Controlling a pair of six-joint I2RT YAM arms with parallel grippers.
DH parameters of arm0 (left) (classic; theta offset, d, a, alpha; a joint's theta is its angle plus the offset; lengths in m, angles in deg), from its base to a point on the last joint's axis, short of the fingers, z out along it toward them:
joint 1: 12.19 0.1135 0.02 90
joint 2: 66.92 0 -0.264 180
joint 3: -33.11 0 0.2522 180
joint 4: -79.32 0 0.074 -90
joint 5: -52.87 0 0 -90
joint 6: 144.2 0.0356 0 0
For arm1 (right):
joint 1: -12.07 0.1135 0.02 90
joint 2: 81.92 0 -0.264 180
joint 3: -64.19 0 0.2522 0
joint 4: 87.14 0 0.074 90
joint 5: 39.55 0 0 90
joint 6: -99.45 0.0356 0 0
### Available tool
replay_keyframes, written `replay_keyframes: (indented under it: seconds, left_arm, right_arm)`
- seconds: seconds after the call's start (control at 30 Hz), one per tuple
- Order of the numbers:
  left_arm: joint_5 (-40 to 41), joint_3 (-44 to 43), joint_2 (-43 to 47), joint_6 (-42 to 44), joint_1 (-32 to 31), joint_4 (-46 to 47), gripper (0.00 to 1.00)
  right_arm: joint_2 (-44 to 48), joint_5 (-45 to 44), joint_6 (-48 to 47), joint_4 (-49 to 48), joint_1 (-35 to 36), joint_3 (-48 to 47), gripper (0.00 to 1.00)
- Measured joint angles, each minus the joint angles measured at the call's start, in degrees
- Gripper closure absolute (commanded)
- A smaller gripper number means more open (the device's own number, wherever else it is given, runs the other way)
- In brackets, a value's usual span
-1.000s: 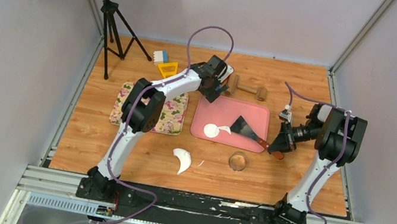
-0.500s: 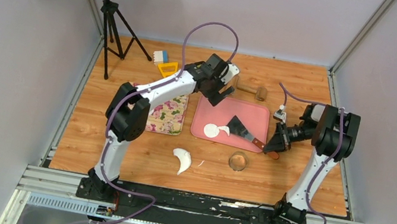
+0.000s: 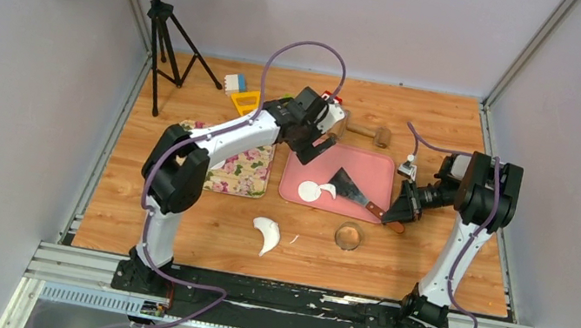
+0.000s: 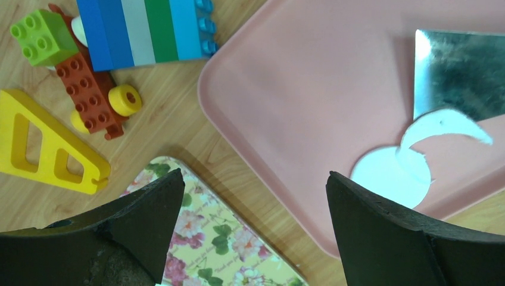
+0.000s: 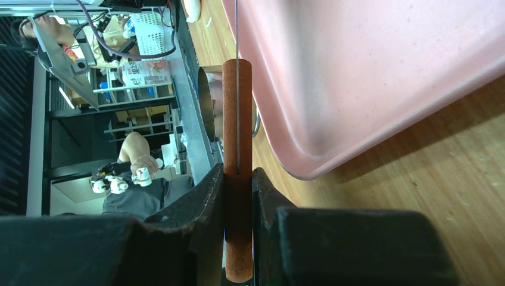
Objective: Roll out the dumpling wrappers from the dough
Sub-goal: Remove the dumpling wrapper from the work surface.
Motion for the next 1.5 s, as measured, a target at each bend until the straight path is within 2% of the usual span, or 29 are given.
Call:
replay_keyframes:
  seconds: [0.43,0.97,1.5]
  left_arm:
    - [0.74,6.47,6.29,1.42,1.03,0.9,0.04]
    - [1.84,11.87,11.74,1.81,6.54,1.33,0.04]
    - [1.81,14.4,12.15,2.01,7.32,1.99,0.04]
  right_arm:
    - [0.0,2.27,-2.58,-0.37,0.0,1.46,1.0]
    - [-0.02,3.72,-3.91,-0.37,1.01,2.47,1.0]
    - [0.2,2.29,-4.33,-0.37,1.9,3.76,1.0]
